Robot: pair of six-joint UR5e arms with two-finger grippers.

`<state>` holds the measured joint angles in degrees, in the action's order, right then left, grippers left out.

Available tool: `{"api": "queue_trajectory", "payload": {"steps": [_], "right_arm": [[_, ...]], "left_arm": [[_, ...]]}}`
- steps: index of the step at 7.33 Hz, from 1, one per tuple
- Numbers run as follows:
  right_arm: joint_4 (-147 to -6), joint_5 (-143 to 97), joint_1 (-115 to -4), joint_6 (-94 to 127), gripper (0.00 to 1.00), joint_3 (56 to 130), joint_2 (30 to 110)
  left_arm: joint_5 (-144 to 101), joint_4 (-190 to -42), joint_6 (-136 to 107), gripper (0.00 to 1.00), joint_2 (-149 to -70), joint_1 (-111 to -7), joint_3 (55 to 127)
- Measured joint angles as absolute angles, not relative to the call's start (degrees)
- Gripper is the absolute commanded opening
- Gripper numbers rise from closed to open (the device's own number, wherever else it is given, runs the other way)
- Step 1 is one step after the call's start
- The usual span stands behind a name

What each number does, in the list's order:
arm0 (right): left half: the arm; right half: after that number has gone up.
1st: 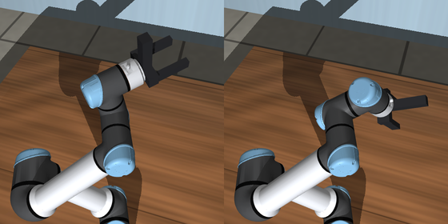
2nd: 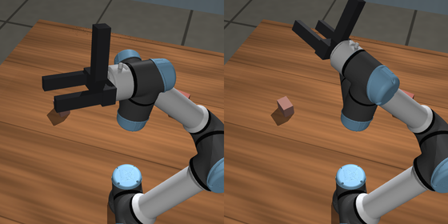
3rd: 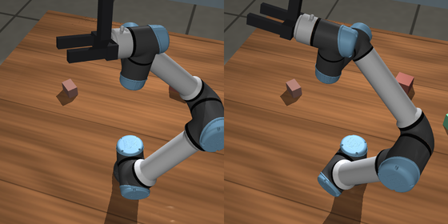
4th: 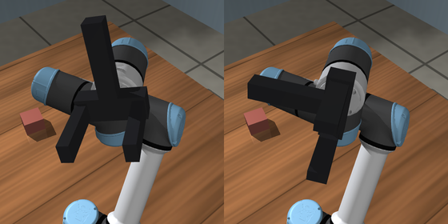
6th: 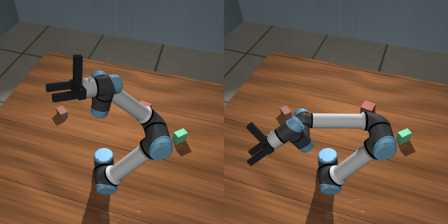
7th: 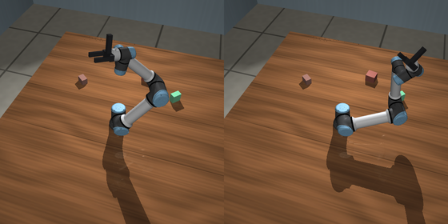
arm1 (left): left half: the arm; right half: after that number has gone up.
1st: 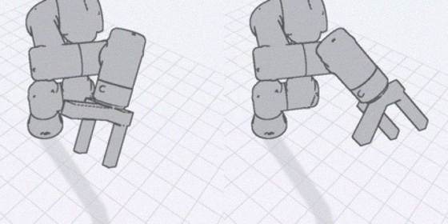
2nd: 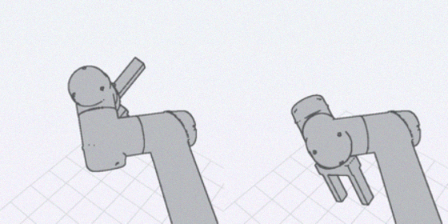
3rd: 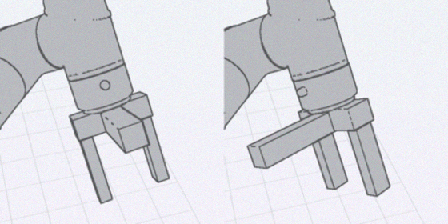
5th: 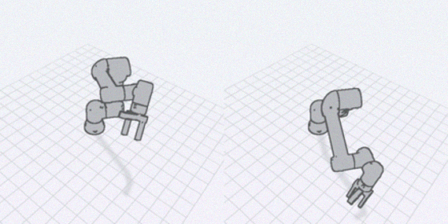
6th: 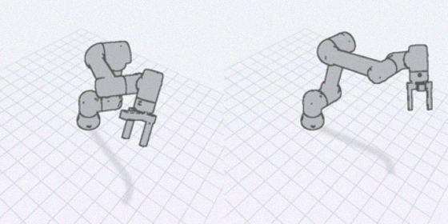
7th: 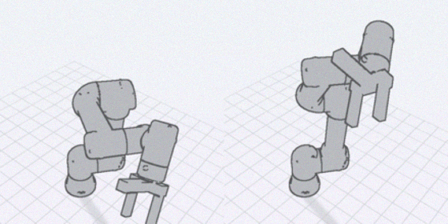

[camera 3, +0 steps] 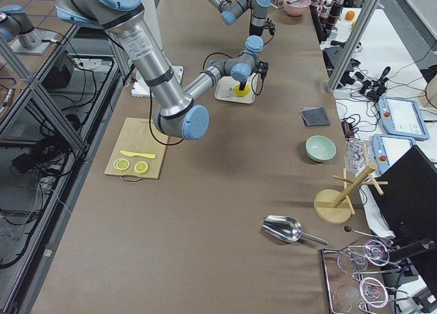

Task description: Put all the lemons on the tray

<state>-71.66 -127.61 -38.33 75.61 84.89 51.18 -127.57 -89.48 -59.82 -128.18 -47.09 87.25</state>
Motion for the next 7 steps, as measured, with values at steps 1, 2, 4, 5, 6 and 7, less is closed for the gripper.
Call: {"api": "queue_trajectory", "payload": {"steps": [1, 2, 4, 5, 6, 7], "right_arm": [[-71.6, -127.6, -38.5, 75.6, 1.0, 85.0, 51.2], [-71.7, -127.6, -39.1, 75.4, 1.0, 85.3, 51.2], [-72.1, -127.8, -43.8, 75.1, 1.0, 87.6, 52.6], [-72.4, -128.0, -47.9, 73.7, 1.0, 89.8, 55.1], [-73.4, -128.5, -52.6, 70.6, 1.0, 92.8, 58.4], [-76.8, -129.1, -57.8, 64.4, 1.0, 96.2, 61.8]], "left_arm": [[-129.6, -87.4, -55.1, 0.98, -124.8, -50.7, 90.1], [-130.5, -84.8, -50.0, 0.98, -121.6, -53.6, 93.2], [-130.9, -82.0, -40.3, 0.98, -113.8, -58.6, 98.7], [-130.9, -81.6, -35.5, 0.98, -109.4, -61.0, 100.8], [-131.0, -81.5, -30.4, 0.98, -105.8, -63.5, 101.7], [-131.0, -81.7, -25.3, 0.98, -102.2, -66.1, 101.9]]}}
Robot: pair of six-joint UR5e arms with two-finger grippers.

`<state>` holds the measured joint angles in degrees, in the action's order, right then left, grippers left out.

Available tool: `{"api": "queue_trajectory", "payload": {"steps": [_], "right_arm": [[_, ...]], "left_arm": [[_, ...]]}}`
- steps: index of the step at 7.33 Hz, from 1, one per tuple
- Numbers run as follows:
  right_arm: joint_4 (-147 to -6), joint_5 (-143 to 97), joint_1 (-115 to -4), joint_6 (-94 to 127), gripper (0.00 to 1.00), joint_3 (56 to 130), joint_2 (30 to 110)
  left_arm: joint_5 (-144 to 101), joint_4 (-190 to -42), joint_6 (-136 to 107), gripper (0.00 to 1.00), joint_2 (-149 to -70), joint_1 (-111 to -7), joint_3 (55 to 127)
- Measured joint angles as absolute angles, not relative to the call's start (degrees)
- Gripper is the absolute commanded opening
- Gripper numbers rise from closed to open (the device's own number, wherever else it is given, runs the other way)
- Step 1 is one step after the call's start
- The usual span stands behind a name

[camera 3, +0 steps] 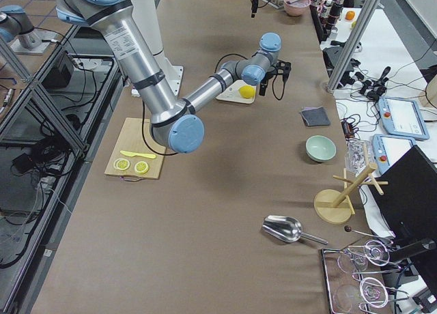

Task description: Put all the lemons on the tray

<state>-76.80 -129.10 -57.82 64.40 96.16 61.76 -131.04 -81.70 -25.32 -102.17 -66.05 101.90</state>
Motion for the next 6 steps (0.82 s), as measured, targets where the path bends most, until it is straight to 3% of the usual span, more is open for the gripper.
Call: {"api": "queue_trajectory", "payload": {"steps": [3, 6], "right_arm": [[-97.3, -127.1, -73.3, 29.5, 1.0, 103.6, 68.1], [-102.0, -126.2, -83.7, 4.8, 1.0, 106.2, 82.2]], "left_arm": [[-131.3, -82.2, -12.7, 0.98, -92.8, -74.0, 101.5], [-133.1, -82.1, -3.4, 0.98, -86.8, -81.8, 100.6]]}}
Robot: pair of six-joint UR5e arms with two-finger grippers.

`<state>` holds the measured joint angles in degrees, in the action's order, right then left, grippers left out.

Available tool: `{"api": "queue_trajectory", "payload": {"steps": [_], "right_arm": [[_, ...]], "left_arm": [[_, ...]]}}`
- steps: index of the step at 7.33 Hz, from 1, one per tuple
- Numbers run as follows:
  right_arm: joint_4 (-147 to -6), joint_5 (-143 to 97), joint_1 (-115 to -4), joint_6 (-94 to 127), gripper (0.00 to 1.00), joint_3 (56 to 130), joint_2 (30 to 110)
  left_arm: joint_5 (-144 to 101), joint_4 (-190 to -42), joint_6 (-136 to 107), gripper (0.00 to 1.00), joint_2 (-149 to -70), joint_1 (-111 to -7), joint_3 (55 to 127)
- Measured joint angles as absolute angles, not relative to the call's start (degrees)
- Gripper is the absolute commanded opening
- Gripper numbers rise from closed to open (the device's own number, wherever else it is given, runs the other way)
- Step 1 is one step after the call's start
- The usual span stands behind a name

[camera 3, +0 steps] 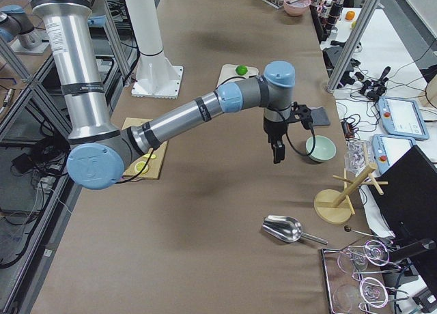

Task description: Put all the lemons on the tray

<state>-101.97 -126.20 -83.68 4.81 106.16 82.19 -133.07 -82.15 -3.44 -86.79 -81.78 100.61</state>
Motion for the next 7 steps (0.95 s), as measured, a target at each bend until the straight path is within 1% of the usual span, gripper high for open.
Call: {"api": "queue_trajectory", "payload": {"steps": [1, 3, 5, 7], "right_arm": [[-102.1, -126.5, -85.8, 2.3, 1.0, 105.9, 86.0], [-102.1, -127.3, -87.8, 1.3, 1.0, 105.4, 90.3], [-102.1, -129.9, -88.3, 1.5, 1.0, 104.1, 91.8], [-102.1, -131.3, -89.0, 2.1, 1.0, 103.0, 92.2]], "left_arm": [[-133.2, -82.0, -0.3, 0.98, -86.1, -84.4, 99.3], [-133.3, -81.7, 4.2, 0.98, -85.9, -89.3, 96.0], [-133.3, -81.8, 4.7, 0.98, -86.2, -91.1, 93.7], [-133.3, -81.5, 4.3, 0.98, -86.5, -91.4, 93.0]]}}
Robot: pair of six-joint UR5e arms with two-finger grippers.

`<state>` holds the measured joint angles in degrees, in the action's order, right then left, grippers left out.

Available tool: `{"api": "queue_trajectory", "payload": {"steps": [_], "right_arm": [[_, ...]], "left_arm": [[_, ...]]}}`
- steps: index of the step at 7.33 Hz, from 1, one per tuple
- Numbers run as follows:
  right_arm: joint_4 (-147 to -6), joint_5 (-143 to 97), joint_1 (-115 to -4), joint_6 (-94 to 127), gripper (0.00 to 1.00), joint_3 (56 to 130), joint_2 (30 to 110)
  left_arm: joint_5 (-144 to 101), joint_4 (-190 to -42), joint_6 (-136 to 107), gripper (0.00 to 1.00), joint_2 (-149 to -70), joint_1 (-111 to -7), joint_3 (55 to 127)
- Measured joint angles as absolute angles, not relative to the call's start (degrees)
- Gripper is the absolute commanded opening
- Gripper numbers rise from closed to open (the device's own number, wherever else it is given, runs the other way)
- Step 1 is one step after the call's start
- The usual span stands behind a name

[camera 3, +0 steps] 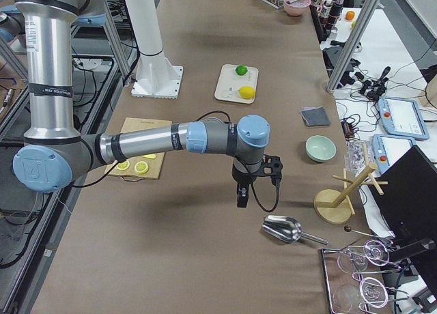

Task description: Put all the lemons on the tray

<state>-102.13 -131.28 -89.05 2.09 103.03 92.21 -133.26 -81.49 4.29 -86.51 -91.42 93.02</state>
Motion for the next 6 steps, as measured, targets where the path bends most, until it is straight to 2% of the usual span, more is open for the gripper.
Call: {"api": "queue_trajectory", "payload": {"steps": [6], "right_arm": [[-102.0, -133.5, -91.0, 1.9, 1.0, 99.0, 92.6]], "left_arm": [[-133.2, -79.6, 2.6, 0.98, -87.1, -91.4, 93.5]]}}
